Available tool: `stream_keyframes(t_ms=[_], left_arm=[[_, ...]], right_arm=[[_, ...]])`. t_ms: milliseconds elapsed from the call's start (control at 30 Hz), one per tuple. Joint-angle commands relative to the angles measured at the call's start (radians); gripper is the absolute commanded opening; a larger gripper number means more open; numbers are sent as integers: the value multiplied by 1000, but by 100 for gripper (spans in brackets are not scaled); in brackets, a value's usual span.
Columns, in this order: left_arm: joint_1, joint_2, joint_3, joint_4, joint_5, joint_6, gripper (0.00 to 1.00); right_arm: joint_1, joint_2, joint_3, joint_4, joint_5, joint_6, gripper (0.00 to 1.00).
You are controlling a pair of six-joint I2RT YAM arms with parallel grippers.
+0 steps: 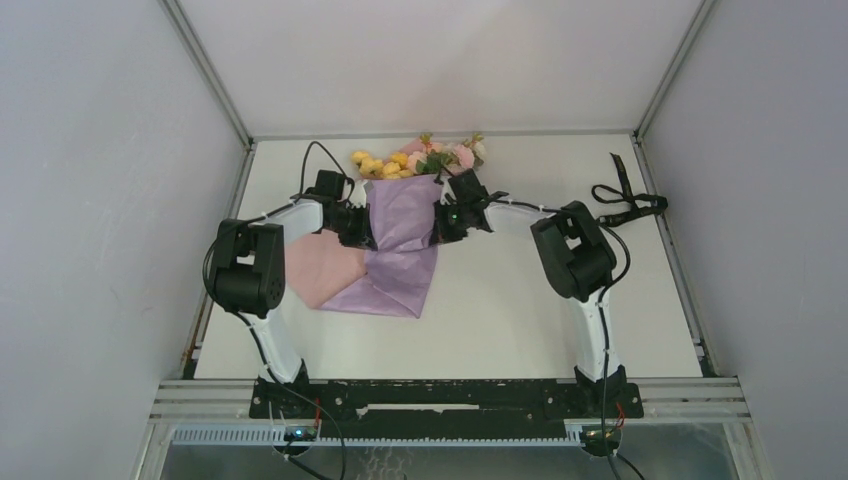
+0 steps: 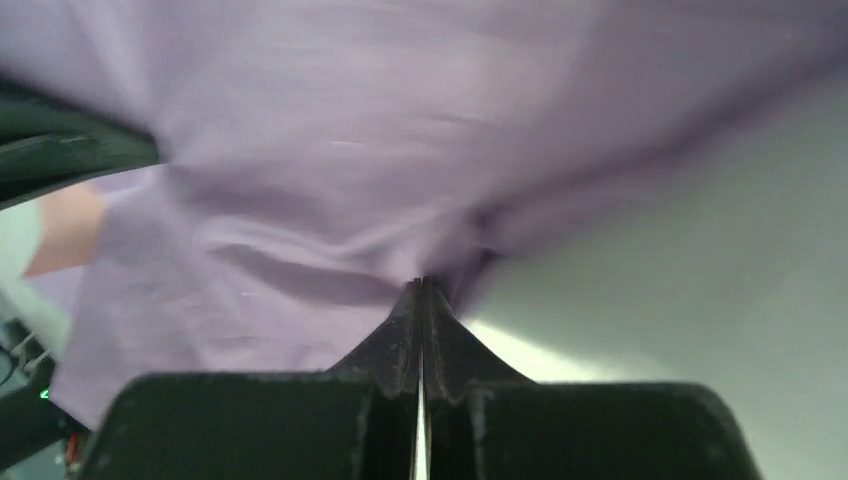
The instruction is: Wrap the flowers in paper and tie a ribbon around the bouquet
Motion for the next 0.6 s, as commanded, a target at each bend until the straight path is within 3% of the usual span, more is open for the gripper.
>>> stream_keyframes(t_ms=[0, 200, 300, 467, 567], left_arm=[[-2, -36, -15, -1, -21, 21, 0], [-4, -39, -20, 12, 8, 16, 0], [-8, -44, -19, 17, 12, 12, 0], [-9, -50, -23, 18, 14, 5, 0], [-11, -48, -28, 22, 20, 2, 0]], right_arm=[[-144, -27, -31, -83, 212, 4, 0], [-224, -197, -80, -158, 389, -101, 0], [-185, -267, -91, -155, 312, -151, 3], [-119, -307, -158, -53, 118, -53, 40], [-128, -254, -238, 140, -37, 143, 51]])
